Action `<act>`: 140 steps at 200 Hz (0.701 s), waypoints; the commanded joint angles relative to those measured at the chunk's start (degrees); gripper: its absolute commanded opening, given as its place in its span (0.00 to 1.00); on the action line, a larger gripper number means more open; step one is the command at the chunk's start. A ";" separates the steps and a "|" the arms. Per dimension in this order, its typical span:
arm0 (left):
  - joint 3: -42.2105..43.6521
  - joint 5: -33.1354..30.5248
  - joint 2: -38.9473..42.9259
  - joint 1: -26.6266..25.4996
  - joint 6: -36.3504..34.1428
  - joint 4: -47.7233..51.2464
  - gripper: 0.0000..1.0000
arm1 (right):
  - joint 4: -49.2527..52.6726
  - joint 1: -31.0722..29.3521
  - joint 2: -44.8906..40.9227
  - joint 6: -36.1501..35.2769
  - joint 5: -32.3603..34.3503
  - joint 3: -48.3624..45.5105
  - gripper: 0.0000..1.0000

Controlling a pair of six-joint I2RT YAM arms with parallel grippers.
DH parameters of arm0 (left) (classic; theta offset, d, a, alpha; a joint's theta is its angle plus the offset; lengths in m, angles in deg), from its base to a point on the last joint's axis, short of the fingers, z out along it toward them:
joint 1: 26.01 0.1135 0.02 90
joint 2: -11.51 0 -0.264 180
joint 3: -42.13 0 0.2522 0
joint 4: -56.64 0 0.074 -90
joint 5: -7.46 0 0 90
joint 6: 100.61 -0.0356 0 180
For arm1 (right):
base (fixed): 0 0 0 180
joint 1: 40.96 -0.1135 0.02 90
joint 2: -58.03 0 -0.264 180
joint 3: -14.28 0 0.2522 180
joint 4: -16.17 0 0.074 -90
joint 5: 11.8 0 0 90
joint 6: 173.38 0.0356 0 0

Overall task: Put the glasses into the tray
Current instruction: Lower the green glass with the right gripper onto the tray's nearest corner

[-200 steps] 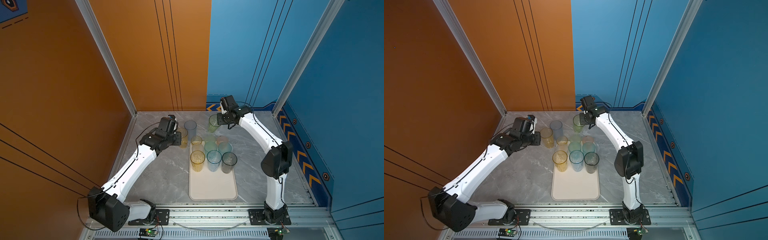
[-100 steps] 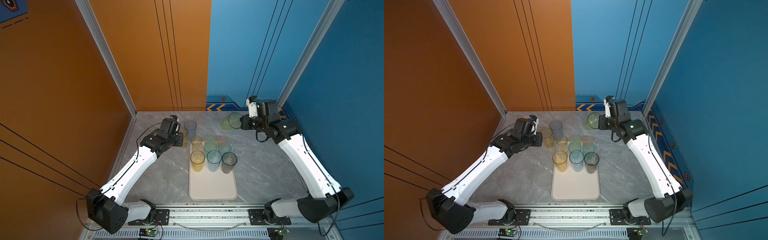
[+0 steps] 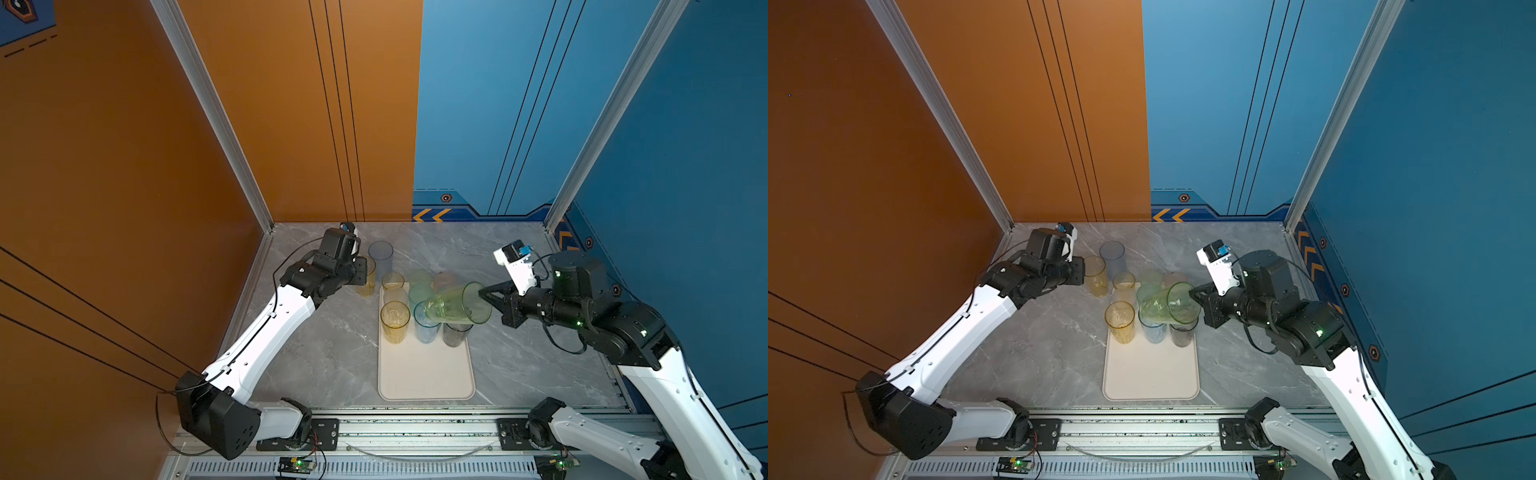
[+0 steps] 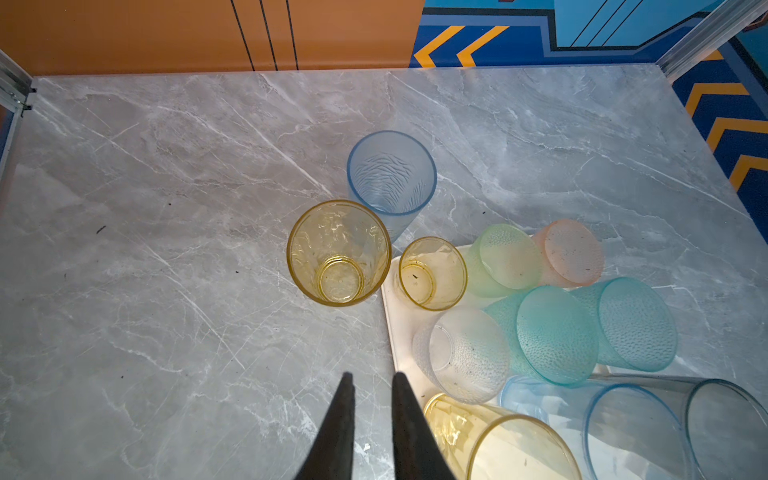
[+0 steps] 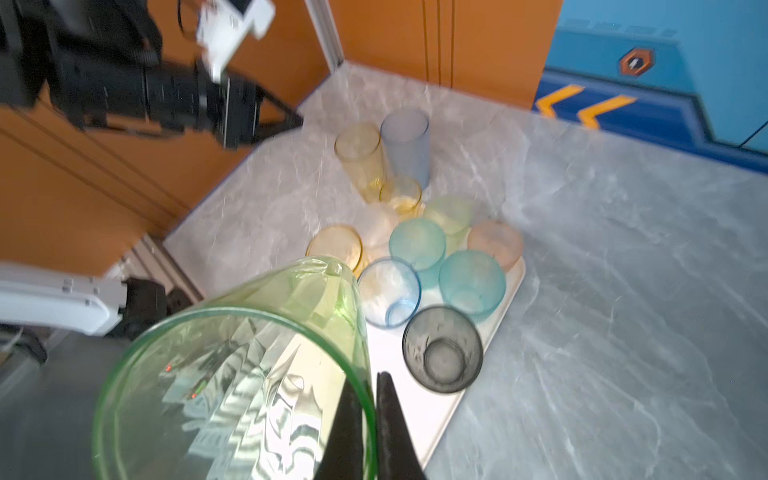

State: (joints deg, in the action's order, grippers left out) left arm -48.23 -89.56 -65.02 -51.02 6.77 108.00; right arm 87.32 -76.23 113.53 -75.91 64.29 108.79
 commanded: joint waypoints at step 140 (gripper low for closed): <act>-2.73 1.14 -2.75 -0.12 -1.21 1.54 0.19 | 6.07 -13.51 2.42 10.90 14.82 -16.10 0.00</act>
State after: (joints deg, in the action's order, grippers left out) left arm -49.30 -89.34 -68.56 -51.04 6.75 108.11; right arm 93.44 -89.78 116.02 -66.91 76.97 93.32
